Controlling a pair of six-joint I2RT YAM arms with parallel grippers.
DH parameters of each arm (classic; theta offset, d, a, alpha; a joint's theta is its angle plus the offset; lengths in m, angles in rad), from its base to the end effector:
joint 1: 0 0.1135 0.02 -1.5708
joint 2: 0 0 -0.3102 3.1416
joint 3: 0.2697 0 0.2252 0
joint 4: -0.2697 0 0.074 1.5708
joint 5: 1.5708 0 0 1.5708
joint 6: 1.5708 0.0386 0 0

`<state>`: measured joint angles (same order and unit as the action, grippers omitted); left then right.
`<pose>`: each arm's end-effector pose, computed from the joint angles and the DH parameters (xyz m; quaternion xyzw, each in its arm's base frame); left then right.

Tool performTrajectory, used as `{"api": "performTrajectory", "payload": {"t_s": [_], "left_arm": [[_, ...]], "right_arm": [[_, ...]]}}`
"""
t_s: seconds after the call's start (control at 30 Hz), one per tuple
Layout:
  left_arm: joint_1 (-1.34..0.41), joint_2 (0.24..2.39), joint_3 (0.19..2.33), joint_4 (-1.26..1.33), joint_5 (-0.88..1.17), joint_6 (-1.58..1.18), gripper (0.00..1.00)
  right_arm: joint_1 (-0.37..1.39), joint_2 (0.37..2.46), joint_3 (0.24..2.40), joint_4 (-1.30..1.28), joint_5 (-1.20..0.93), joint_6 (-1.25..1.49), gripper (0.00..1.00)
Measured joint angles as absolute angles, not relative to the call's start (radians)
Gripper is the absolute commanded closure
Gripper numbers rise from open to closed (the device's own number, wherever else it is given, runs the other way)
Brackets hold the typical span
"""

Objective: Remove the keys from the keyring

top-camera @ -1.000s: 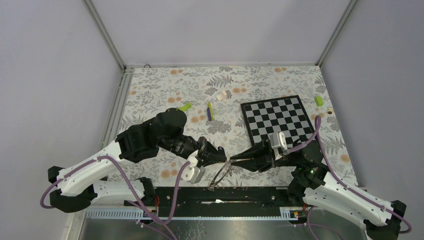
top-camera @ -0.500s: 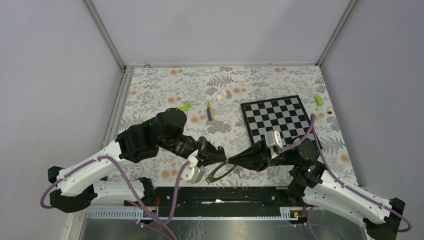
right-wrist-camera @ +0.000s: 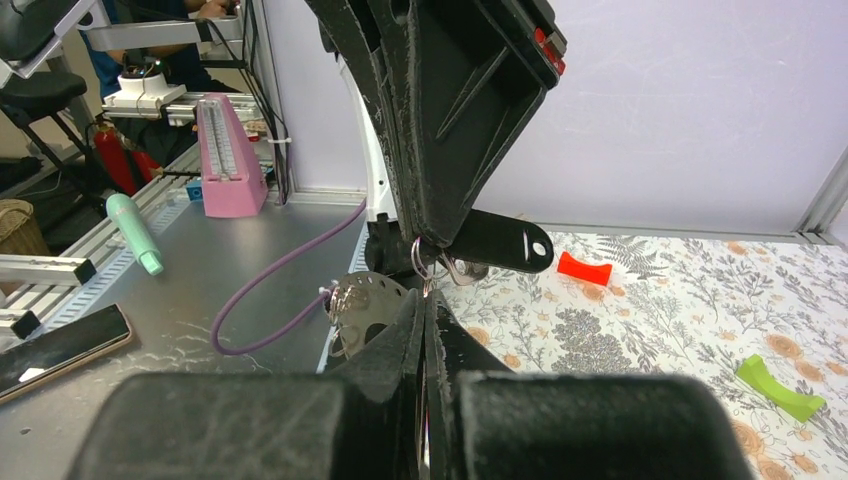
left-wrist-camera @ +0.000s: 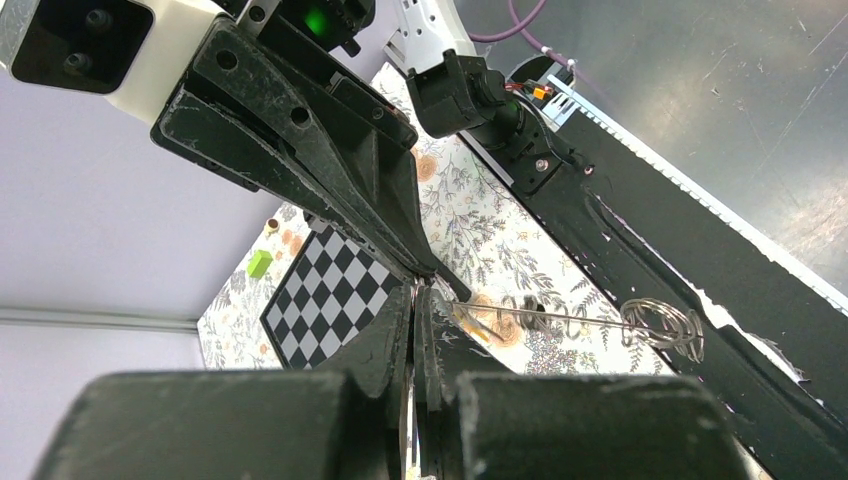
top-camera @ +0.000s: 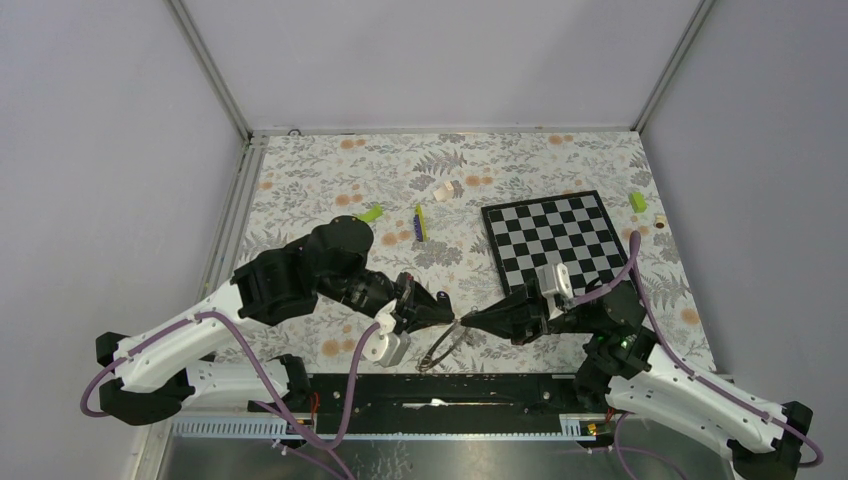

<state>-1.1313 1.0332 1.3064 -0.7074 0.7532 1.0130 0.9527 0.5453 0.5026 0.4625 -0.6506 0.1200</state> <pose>0.0385 -0.1440 0.4533 0.7830 0.2010 -0.3390 0.4813 0.0214 0.0705 0.3678 -0.4538 0.3632 0.5557 0.5944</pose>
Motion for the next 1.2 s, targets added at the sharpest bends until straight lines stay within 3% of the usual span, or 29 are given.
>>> {"api": "performTrajectory", "payload": {"t_s": [0.37,0.43,0.57,1.2], "left_arm": [[-1.131,1.033,1.306,-0.701,0.754,1.013,1.00],[-1.131,1.033,1.306,-0.701,0.753,1.013,1.00],[-1.131,1.033,1.306,-0.704,0.753,1.013,1.00],[-1.131,1.033,1.306,-0.717,0.754,1.012,1.00]], "right_arm": [[0.953,0.521,0.497,0.460,-0.641,0.120,1.00],[0.953,0.519,0.495,0.460,-0.638,0.120,0.88],[0.953,0.519,0.494,0.462,-0.636,0.121,0.80],[0.953,0.573,0.494,0.484,-0.634,0.125,0.70]]}}
